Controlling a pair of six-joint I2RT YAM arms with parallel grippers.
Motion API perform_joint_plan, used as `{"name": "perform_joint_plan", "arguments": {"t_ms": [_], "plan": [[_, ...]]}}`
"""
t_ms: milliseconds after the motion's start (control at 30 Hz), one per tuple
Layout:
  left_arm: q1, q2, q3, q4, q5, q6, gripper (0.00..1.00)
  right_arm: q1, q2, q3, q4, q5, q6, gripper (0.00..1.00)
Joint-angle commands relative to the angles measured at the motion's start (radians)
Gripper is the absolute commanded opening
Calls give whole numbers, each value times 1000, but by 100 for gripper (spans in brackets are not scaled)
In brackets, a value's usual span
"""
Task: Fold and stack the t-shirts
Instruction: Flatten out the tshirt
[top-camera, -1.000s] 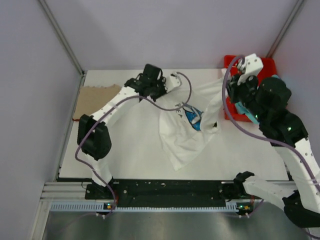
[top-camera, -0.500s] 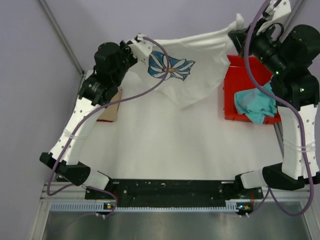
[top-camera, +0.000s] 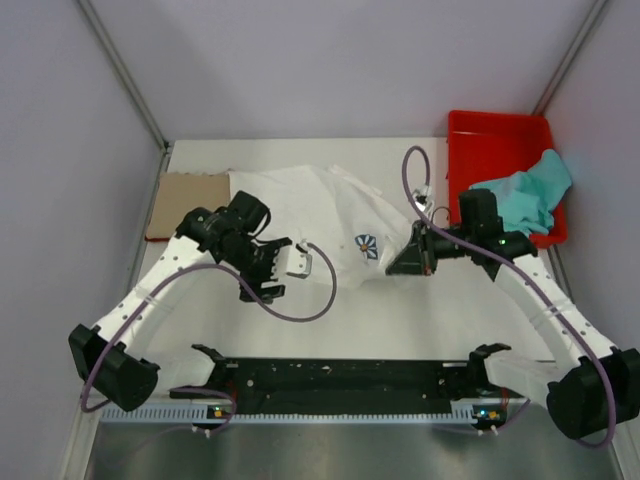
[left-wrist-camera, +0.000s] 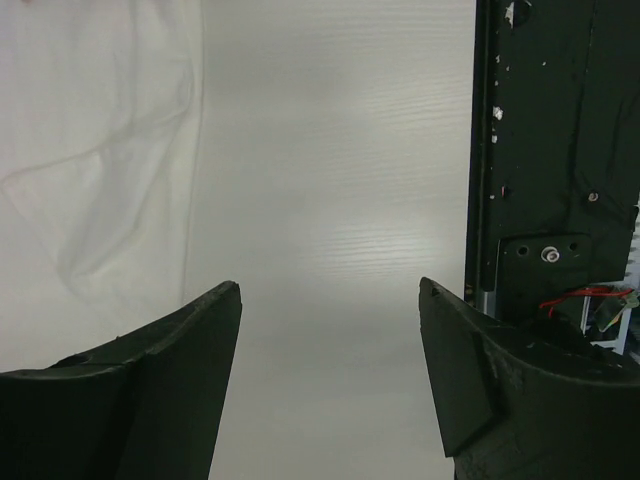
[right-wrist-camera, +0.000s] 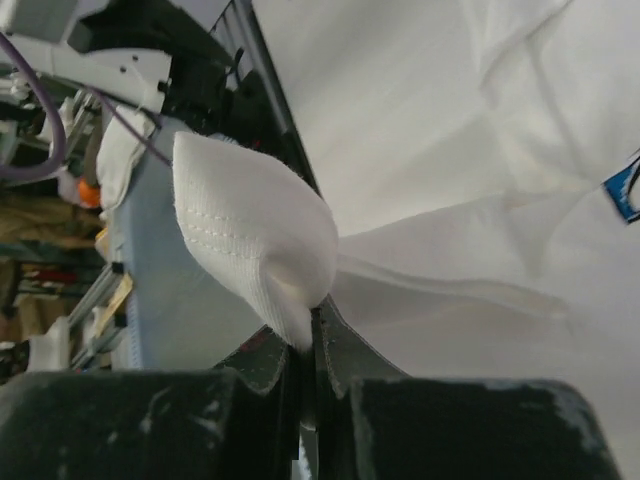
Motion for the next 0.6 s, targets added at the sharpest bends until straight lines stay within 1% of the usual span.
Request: {"name": "perform_joint_plan", "arguments": {"t_ms": [0, 100, 133, 233, 300, 367, 400, 467, 567], "plan": [[47, -24, -43, 66, -33, -109, 76, 79, -82, -119, 91, -94, 136, 0], [71, 52, -77, 328, -168, -255, 75, 80, -107, -196, 85, -5, 208, 0], [76, 94, -63, 373, -199, -286, 75, 79, -105, -210, 80, 27, 225, 0], [107, 267, 47, 432, -231, -393, 74, 79, -85, -250, 82, 150, 269, 0], [134, 399, 165, 458, -230, -519, 72, 76, -55, -265, 82, 234, 285, 0], [147, 540, 298, 450, -237, -642, 67, 68, -23, -267, 83, 300, 297, 0], [147, 591, 338, 459, -246, -700, 67, 65, -6, -264, 83, 346, 306, 0], [147, 674, 387, 505, -274, -787, 67, 65, 19, -261, 83, 422, 306, 0], [136, 767, 423, 562, -360, -863, 64, 63, 42, -258, 89, 442, 303, 0]]}}
